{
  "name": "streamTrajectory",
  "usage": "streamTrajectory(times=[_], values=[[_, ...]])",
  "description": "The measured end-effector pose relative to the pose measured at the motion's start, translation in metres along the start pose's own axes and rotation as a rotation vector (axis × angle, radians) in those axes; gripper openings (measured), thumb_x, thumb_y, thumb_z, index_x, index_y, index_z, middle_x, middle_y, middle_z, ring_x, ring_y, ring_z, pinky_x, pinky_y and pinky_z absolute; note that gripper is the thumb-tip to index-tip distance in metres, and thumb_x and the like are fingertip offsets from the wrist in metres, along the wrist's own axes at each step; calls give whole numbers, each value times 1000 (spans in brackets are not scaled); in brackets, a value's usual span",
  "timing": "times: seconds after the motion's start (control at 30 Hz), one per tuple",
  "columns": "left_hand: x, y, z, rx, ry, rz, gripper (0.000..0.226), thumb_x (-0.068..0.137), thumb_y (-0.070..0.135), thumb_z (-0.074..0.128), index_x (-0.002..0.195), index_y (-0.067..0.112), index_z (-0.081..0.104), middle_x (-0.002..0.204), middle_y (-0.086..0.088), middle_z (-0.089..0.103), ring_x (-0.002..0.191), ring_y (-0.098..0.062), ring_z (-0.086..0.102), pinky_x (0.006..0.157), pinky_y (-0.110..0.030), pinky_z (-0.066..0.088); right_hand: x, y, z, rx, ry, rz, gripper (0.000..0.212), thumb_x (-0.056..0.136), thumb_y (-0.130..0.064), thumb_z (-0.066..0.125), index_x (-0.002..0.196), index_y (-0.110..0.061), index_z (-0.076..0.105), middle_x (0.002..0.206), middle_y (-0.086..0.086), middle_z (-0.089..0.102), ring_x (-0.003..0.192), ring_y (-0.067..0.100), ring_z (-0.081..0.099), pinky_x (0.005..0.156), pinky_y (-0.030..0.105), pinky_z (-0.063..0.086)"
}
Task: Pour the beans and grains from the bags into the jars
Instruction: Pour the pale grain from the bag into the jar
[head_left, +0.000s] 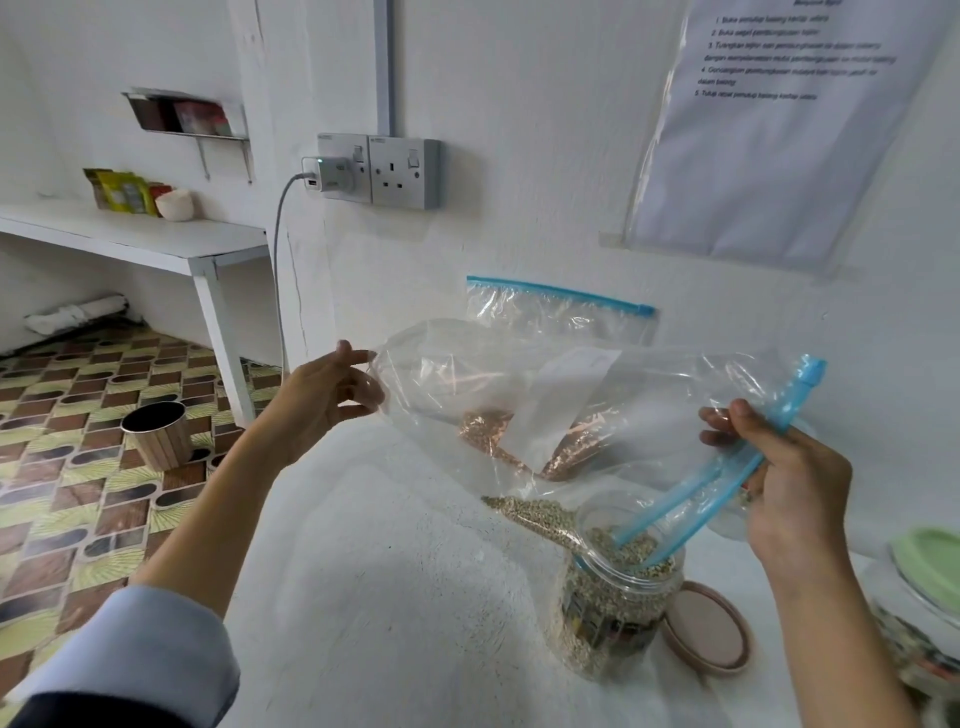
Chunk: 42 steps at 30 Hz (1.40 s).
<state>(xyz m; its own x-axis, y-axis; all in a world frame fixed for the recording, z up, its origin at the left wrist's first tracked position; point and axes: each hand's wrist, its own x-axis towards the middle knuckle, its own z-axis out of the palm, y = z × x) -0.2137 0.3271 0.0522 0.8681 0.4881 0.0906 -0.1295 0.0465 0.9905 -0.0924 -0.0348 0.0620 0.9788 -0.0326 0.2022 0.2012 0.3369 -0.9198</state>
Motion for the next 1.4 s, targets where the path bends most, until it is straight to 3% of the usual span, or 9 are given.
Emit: streamTrajectory(times=[0.1, 0.27, 0.4, 0.5, 0.67, 0.83, 1.03, 1.23, 1.4], values=[[1, -6, 2, 33, 26, 30, 28, 97, 15, 46, 121, 1, 53, 81, -13, 60, 76, -22, 61, 76, -30, 57, -1, 0, 0, 3, 5, 3, 6, 85, -12, 67, 79, -11, 69, 77, 1, 74, 68, 14, 67, 82, 31, 52], [4, -26, 6, 225, 105, 7, 23, 84, -2, 65, 106, -2, 61, 93, -17, 60, 91, -26, 57, 98, -38, 45, -2, 2, 0, -16, -12, -2, 14, 86, -13, 67, 73, -12, 72, 77, 1, 74, 70, 15, 66, 77, 28, 53], [6, -30, 13, 101, 103, -137, 6, 90, 5, 59, 92, 9, 55, 93, -8, 61, 92, -31, 60, 88, -47, 45, -1, 2, 1, -18, -35, 0, 21, 86, -13, 67, 67, -14, 75, 79, 3, 74, 70, 15, 66, 74, 24, 55], [7, -36, 17, -245, 18, -212, 14, 95, 8, 49, 109, 8, 48, 100, -12, 60, 87, -34, 70, 78, -49, 53, -1, 1, 1, -7, -20, 5, 18, 86, -13, 67, 70, -12, 73, 77, 2, 74, 69, 14, 66, 74, 25, 55], [3, -43, 49, -765, 126, -290, 31, 80, 26, 60, 102, 5, 54, 96, -10, 52, 72, -14, 54, 66, -22, 51, -5, -2, 5, 4, 5, 5, 19, 86, -13, 67, 68, -13, 73, 76, 1, 74, 69, 14, 66, 75, 25, 54], [-11, -60, 84, -535, -55, -522, 25, 95, 31, 50, 102, 8, 56, 104, -9, 64, 95, -23, 61, 78, -35, 43, -8, -4, 10, 36, 20, -8, 9, 87, -12, 66, 78, -12, 68, 71, -1, 73, 63, 11, 65, 73, 22, 53], [-12, -47, 100, -562, 120, -226, 27, 101, 18, 38, 85, 12, 59, 94, -6, 71, 83, -20, 69, 68, -31, 45, -4, -15, 20, 65, 36, -85, 11, 87, -11, 65, 76, -7, 68, 67, -2, 72, 59, 9, 62, 70, 20, 51], [-20, -21, 101, -539, 250, 37, 25, 98, 19, 47, 77, 14, 58, 67, 1, 66, 59, -9, 59, 61, -25, 40, -7, -19, 20, 49, 53, -144, 13, 88, -15, 66, 76, -10, 69, 72, -1, 74, 65, 13, 64, 75, 24, 52], [-33, -7, 108, -604, 250, 190, 25, 96, 18, 50, 71, 14, 54, 63, 2, 62, 59, -8, 57, 55, -20, 44, -13, -22, 17, 65, 108, -176, 15, 89, -16, 65, 76, -10, 68, 67, -4, 72, 59, 9, 61, 66, 19, 51]])
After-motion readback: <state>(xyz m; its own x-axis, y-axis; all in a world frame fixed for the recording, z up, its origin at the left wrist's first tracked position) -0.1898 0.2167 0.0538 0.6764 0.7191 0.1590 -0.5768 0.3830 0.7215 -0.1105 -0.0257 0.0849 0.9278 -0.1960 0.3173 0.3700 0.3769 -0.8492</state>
